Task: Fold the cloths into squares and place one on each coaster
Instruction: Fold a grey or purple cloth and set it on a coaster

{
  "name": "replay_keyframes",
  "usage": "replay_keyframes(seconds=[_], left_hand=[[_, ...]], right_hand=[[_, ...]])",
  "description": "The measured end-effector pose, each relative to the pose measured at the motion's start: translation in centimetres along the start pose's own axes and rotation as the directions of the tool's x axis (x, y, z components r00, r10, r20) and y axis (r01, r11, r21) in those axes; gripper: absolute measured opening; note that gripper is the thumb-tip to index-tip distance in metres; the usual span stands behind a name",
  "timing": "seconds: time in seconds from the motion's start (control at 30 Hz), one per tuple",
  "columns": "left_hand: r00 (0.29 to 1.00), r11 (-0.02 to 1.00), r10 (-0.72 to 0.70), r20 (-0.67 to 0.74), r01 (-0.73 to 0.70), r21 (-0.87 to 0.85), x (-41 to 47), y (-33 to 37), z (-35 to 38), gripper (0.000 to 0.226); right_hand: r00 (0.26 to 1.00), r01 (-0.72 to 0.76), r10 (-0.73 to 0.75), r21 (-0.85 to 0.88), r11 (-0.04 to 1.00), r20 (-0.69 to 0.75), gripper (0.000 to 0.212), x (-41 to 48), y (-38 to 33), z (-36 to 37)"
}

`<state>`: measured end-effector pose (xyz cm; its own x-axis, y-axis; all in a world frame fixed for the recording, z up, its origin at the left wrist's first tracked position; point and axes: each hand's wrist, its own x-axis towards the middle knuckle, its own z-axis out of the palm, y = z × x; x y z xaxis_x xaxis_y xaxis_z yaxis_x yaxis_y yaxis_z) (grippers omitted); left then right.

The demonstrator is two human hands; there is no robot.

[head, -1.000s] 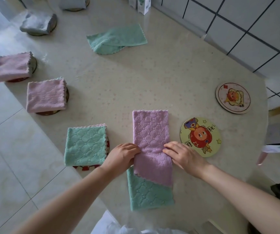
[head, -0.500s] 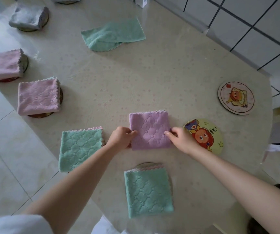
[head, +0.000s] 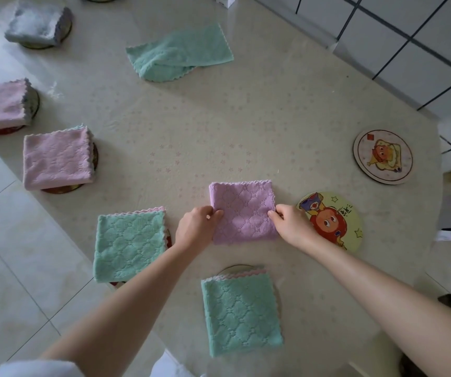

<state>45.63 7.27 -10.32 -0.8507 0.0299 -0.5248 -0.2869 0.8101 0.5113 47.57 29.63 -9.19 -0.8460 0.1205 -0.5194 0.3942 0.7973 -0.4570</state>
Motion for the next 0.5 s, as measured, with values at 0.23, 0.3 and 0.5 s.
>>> replay_keyframes(seconds=[0.23, 0.3, 0.5], left_hand=[[0.997, 0.997, -0.071, -0.026, 0.071, 0.002, 0.4, 0.4, 0.2, 0.042], [0.994, 0.994, -0.109, -0.016, 0.109, -0.004, 0.6, 0.5, 0.1, 0.038], [0.932, 0.913, 0.286, -0.223, -0.194, 0.359, -0.4, 1.0, -0.8, 0.042]], right_hand=[[0.997, -0.065, 0.064, -0.008, 0.998, -0.031, 0.039, 0.0, -0.9, 0.3], [0.992, -0.124, 0.124, 0.000, 0.992, -0.014, 0.037, 0.2, -1.1, 0.2], [0.982, -0.191, 0.191, -0.058, 0.980, -0.009, 0.036, 0.1, -1.7, 0.3]])
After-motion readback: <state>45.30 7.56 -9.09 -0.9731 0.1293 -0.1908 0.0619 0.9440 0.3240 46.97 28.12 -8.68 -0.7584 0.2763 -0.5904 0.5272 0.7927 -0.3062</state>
